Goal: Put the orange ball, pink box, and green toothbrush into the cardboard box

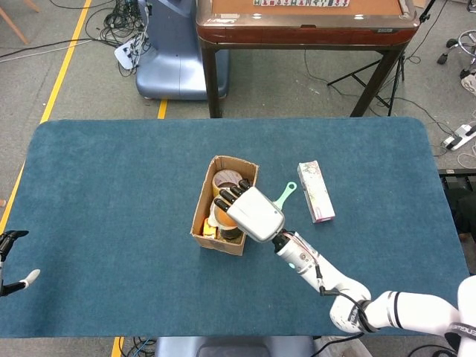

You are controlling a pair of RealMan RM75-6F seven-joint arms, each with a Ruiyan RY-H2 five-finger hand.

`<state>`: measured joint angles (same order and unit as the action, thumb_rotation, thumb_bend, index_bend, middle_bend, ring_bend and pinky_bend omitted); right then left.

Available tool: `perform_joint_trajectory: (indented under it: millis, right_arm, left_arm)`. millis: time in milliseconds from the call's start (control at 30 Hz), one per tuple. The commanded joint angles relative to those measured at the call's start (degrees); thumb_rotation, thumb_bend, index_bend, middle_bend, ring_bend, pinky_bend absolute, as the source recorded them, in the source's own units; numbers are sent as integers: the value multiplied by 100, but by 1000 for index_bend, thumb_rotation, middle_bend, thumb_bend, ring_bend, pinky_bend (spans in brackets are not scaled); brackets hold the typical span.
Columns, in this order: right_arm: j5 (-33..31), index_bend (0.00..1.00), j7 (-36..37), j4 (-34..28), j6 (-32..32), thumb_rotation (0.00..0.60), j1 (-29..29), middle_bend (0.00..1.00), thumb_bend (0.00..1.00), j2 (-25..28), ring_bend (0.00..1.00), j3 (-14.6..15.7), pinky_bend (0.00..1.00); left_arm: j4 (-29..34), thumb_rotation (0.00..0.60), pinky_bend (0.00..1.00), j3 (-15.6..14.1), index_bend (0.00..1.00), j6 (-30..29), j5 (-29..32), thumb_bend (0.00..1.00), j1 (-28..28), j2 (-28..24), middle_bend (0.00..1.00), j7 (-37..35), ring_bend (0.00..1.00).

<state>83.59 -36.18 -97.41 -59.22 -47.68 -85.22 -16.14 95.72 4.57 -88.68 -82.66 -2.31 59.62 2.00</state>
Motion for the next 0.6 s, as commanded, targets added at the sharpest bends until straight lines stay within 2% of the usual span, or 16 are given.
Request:
perform_joint_trajectory:
  millis: [33, 167, 300, 400, 600]
  right_arm:
    - [-141, 473, -14, 203, 81, 600, -140, 472, 0, -203, 428, -25, 458]
    - [-152, 454, 117, 421, 106, 600, -243, 401, 0, -364, 364, 7, 458]
    - [-192, 307, 226, 542, 145, 600, -309, 311, 0, -428, 283, 48, 458]
    - [-185, 241, 298, 573, 134, 600, -336, 265, 0, -434, 247, 73, 458]
    - [-119, 226, 367, 510, 47, 600, -329, 241, 0, -352, 225, 136, 446]
  left_arm:
    - [21, 600, 416, 3, 256, -23, -9, 112, 13, -23, 278, -25, 258]
    - [29, 600, 416, -4, 256, -69, -34, 112, 42, -46, 278, -71, 258]
    - [37, 600, 416, -4, 256, -90, -46, 112, 56, -62, 278, -93, 258]
    - [43, 600, 416, -6, 256, -94, -52, 112, 59, -69, 278, -94, 258]
    - [51, 600, 416, -5, 256, -78, -41, 112, 57, -72, 278, -68, 258]
